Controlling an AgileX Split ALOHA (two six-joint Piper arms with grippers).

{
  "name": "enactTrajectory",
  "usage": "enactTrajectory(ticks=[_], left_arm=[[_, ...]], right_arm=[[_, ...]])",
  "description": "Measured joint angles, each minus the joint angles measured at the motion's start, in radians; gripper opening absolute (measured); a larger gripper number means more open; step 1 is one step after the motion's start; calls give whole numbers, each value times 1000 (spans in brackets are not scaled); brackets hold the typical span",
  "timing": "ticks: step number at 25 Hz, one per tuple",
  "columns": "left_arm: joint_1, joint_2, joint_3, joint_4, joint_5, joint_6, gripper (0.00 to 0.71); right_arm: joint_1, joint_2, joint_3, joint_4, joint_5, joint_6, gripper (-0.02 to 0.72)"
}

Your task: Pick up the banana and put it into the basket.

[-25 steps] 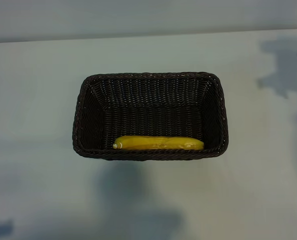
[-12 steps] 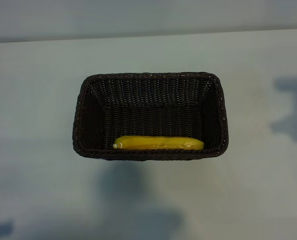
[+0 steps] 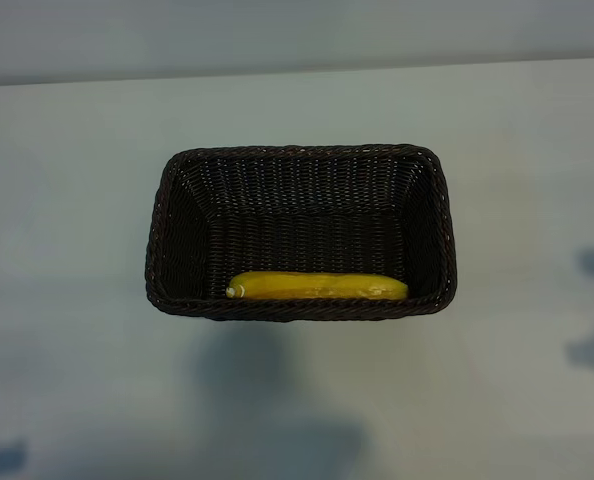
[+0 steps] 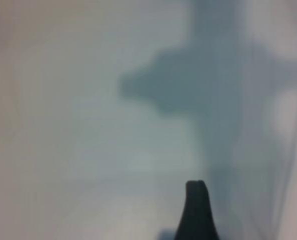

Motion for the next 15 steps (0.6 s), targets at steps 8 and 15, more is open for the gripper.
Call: enactTrajectory(ticks=[8,15], left_arm=[[0,0,0,0,0,0,548],[0,0,0,0,0,0,548]], right_arm=[[0,-124,119,1,-36,-12,547],[-1,-128,119,1,-37,-18,547]])
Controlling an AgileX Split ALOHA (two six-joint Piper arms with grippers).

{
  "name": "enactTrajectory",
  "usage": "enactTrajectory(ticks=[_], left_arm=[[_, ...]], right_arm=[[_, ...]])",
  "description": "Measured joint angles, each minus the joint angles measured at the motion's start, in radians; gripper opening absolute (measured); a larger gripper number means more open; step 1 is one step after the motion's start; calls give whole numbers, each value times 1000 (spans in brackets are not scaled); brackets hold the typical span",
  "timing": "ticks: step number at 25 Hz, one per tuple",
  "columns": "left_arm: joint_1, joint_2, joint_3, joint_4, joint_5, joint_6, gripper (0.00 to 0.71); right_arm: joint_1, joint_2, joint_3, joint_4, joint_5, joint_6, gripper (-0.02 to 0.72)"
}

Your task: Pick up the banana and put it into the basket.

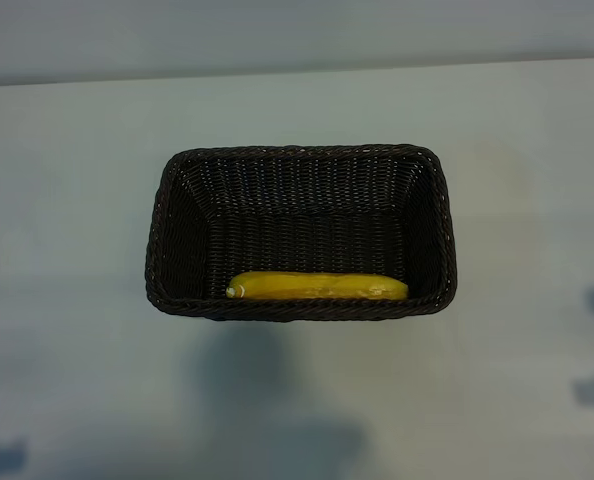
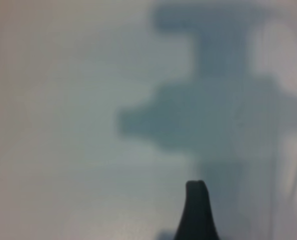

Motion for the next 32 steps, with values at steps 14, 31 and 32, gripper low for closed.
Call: enactTrajectory(ticks=[14,31,32], left_arm=[[0,0,0,0,0,2,548],[0,0,0,1,0,3,548],[0,0,0,1,0,3,548]], right_arm=[[-188,-498,0,2,1,-1,547],[-183,-511,1,3,3,-1,547],[-183,-511,1,3,3,-1,547]])
